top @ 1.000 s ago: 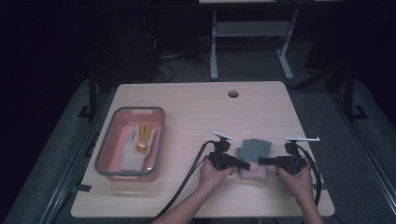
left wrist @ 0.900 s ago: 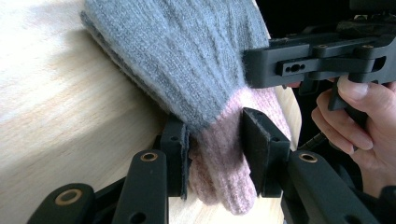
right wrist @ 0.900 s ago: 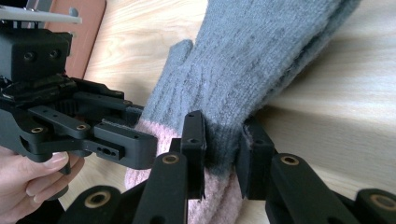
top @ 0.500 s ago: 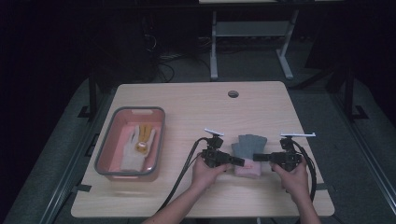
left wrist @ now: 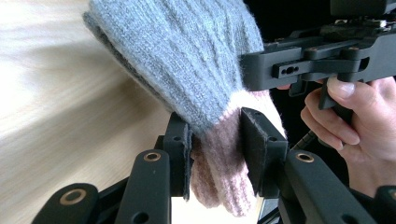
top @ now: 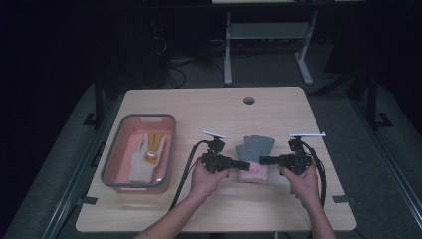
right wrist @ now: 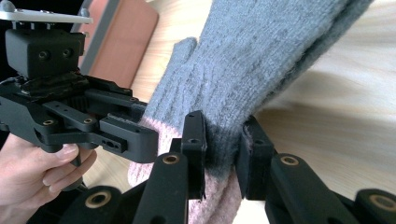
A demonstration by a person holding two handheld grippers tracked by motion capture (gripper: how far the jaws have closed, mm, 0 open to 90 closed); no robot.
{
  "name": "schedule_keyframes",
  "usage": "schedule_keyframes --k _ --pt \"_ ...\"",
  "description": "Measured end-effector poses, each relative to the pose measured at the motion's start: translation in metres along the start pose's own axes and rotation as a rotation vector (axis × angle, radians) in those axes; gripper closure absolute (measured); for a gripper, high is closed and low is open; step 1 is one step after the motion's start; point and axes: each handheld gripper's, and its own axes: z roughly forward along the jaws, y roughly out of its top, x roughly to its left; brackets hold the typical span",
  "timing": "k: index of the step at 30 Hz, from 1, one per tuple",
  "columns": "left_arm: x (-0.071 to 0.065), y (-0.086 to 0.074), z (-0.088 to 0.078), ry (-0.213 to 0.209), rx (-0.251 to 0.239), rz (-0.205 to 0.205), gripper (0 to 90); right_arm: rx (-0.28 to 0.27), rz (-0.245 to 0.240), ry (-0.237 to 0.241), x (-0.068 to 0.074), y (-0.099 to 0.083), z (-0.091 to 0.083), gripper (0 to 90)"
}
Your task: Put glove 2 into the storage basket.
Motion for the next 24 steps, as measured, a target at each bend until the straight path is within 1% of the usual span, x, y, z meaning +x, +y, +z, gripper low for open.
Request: schedule_keyframes --k 4,6,11,17,20,21,24 --pt "-0.001 0.001 -0.01 0.003 -0.009 0.007 65.1 0.008 -0.012 0.005 0.008 0.005 0.003 75.1" --pt "-0.001 0.002 -0.015 0.004 -0.016 0.009 65.3 0.008 -0.027 0.006 0.013 0.007 0.004 75.1" --pt "-0.002 0.003 -0.029 0.01 -0.026 0.021 65.4 0.009 -0.044 0.022 0.025 0.014 0.008 75.1" --pt "-0.003 0.004 -0.044 0.021 -0.043 0.023 65.6 0.013 -0.06 0.035 0.035 0.021 0.015 75.1" --pt "-0.002 0.005 -0.051 0.023 -0.049 0.028 65.6 0.016 -0.072 0.033 0.041 0.024 0.018 75.1" --pt "-0.002 0.005 -0.053 0.024 -0.052 0.024 65.6 0.018 -0.071 0.04 0.043 0.025 0.018 75.1" --pt "-0.002 0.005 -0.059 0.027 -0.061 0.03 65.7 0.017 -0.075 0.052 0.047 0.027 0.021 75.1"
